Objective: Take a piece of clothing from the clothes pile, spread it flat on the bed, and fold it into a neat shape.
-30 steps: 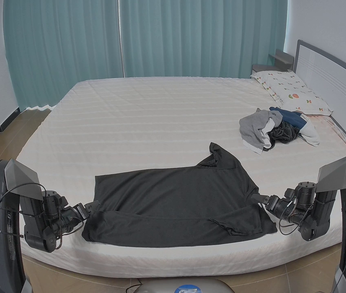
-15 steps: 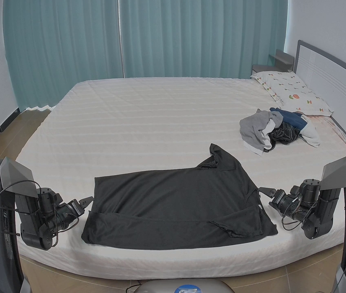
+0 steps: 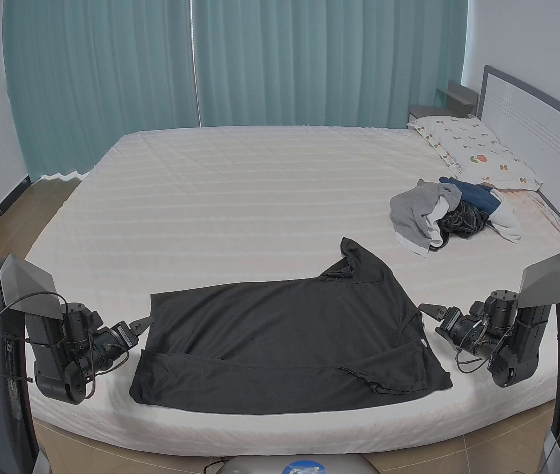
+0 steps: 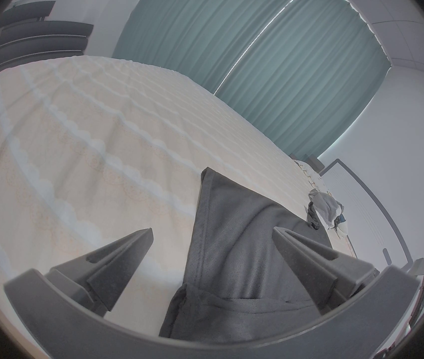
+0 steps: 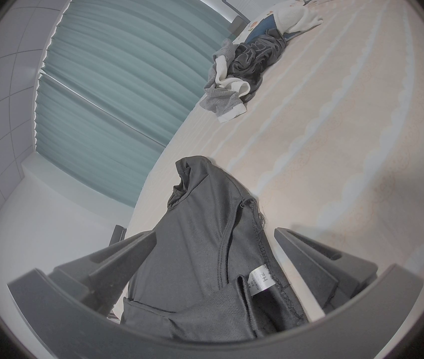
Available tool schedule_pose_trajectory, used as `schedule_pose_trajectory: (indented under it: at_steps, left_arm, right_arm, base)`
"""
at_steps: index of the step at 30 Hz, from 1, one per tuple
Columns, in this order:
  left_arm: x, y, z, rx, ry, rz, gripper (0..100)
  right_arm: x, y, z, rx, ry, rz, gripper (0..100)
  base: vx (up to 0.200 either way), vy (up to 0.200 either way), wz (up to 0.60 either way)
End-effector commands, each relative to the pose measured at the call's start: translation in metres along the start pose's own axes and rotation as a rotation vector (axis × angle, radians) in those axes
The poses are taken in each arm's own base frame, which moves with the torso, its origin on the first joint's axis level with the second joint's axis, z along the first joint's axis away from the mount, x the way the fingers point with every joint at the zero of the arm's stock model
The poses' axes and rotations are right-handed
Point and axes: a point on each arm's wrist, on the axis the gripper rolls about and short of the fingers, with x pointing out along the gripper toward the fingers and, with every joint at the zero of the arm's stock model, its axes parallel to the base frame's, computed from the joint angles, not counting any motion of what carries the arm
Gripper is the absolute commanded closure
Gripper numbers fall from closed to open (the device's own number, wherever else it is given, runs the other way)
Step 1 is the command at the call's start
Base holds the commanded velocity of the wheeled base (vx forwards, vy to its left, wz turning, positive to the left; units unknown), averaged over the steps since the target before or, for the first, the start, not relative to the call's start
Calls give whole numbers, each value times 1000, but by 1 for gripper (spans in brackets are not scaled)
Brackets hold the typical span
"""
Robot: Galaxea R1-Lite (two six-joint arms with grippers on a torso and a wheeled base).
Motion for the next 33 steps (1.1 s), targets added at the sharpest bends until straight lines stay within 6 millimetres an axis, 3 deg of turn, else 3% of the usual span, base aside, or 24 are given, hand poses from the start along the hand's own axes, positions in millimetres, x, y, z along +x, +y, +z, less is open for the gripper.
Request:
schedule_pose_trajectory:
  at_steps: [1,7,16,23,27,33]
  left_arm:
    - [-1,1,0,-3,1,2,0]
    - [0,0,0,4,-3,-2,0]
    - [7,-8,6,6,-34,-30,0]
    - [36,-44,12,-10,-145,-64,0]
    - [52,-60,15,1,-120,-80,0]
    - [82,-75,35,3,-109,-71,0]
  right_arm:
    - [0,0,0,-1,-4,4,0]
    - [0,0,0,-1,-1,4,0]
    - [2,0,-1,-2,0,4,0]
    - [1,0,-2,-2,0,2,0]
    - [1,0,-2,-2,1,3,0]
    - [1,0,-2,-4,1,3,0]
  base:
    - [0,200,0]
    - [0,200,0]
    - [0,0,0]
    - [0,0,0]
    - [0,0,0]
    - [0,0,0]
